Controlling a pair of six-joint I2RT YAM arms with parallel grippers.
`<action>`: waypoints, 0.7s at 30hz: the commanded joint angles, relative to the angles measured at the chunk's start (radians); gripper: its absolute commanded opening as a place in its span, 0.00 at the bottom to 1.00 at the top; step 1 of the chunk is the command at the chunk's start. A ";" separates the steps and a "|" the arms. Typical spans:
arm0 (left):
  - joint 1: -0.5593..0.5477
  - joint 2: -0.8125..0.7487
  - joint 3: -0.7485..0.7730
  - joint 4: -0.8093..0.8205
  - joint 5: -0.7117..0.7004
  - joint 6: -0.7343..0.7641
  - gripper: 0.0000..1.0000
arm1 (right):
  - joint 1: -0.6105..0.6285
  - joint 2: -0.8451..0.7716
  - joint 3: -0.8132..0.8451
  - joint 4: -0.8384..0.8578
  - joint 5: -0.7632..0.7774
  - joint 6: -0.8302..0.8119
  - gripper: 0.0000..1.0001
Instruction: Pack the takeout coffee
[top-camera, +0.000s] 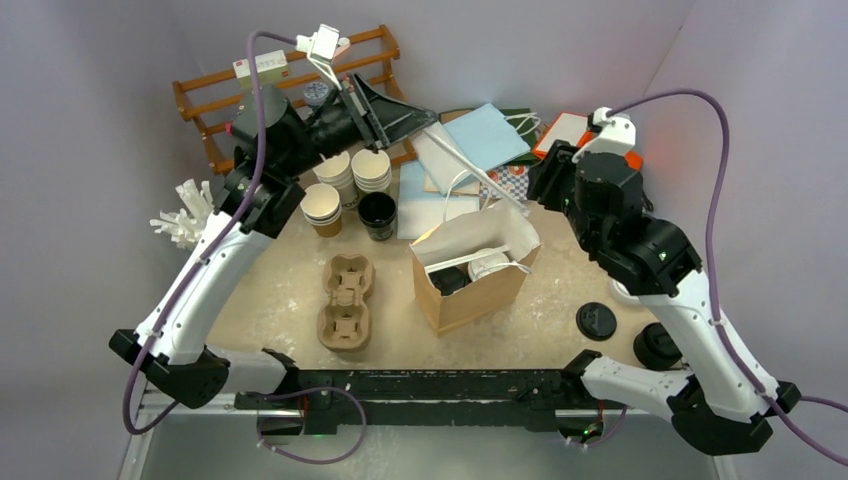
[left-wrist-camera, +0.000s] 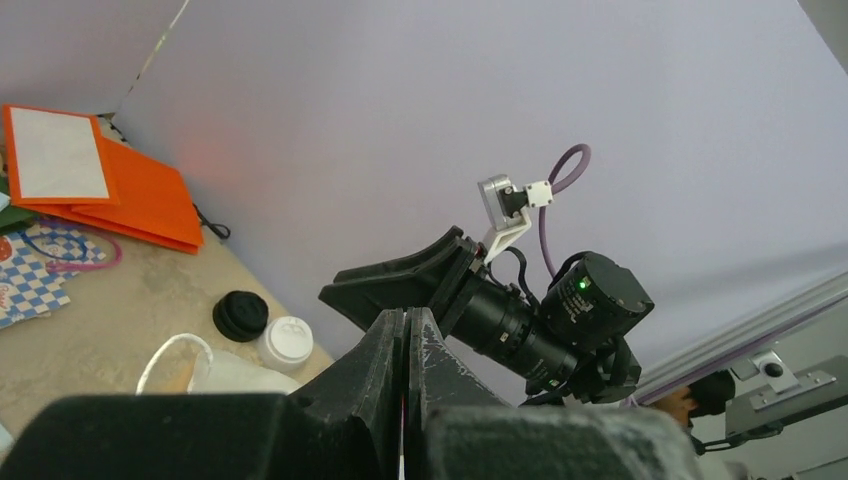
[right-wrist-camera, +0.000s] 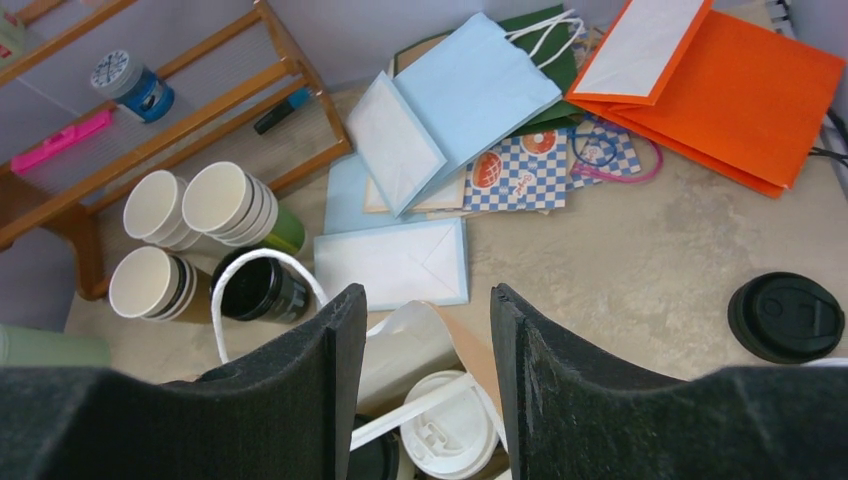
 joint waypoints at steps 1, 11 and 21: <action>-0.058 -0.010 0.035 0.011 -0.055 0.065 0.00 | -0.005 -0.044 -0.007 0.028 0.102 0.025 0.51; -0.110 -0.081 -0.138 -0.072 -0.217 0.185 0.00 | -0.005 -0.084 -0.026 0.046 0.188 0.015 0.50; -0.140 -0.090 -0.242 -0.037 -0.376 0.255 0.00 | -0.005 -0.063 -0.019 0.060 0.188 0.004 0.50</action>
